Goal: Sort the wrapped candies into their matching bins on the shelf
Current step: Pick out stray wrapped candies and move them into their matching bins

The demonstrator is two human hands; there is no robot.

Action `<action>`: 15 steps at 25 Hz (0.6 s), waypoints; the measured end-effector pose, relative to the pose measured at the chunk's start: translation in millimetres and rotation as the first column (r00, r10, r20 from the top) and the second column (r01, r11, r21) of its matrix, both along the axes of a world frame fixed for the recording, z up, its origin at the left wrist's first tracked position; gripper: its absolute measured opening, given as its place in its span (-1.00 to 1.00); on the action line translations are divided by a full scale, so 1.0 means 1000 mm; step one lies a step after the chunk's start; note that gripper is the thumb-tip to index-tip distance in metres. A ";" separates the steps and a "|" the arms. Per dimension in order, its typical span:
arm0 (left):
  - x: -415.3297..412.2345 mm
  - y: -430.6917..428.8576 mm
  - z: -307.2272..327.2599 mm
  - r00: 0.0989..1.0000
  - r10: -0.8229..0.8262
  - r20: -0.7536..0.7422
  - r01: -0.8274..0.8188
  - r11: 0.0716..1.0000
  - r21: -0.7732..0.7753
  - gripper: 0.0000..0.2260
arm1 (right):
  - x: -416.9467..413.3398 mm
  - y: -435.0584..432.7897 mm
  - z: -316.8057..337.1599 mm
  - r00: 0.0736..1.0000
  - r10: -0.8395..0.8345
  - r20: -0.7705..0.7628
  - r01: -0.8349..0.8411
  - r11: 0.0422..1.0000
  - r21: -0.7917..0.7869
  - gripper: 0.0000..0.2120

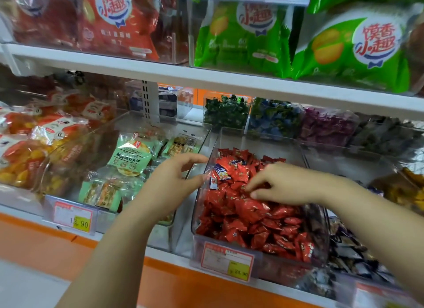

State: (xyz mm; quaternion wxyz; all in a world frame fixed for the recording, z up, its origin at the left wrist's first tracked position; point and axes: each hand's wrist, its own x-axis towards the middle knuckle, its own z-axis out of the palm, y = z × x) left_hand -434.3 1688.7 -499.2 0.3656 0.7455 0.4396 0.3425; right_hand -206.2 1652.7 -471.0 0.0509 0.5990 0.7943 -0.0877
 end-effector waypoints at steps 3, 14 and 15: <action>0.002 0.001 0.001 0.999 0.042 -0.010 -0.042 0.999 0.028 -0.69 | -0.017 0.029 -0.007 0.999 0.030 -0.039 -0.024 0.989 0.147 -0.66; 0.005 -0.003 0.003 0.999 -0.007 -0.046 0.011 0.997 0.080 -0.69 | 0.022 0.000 -0.005 0.970 -0.053 0.238 0.096 0.980 -0.173 -0.66; 0.006 -0.004 0.003 0.999 -0.007 -0.048 0.011 0.996 0.088 -0.69 | 0.020 -0.004 0.002 0.978 -0.056 0.201 0.094 0.979 -0.180 -0.66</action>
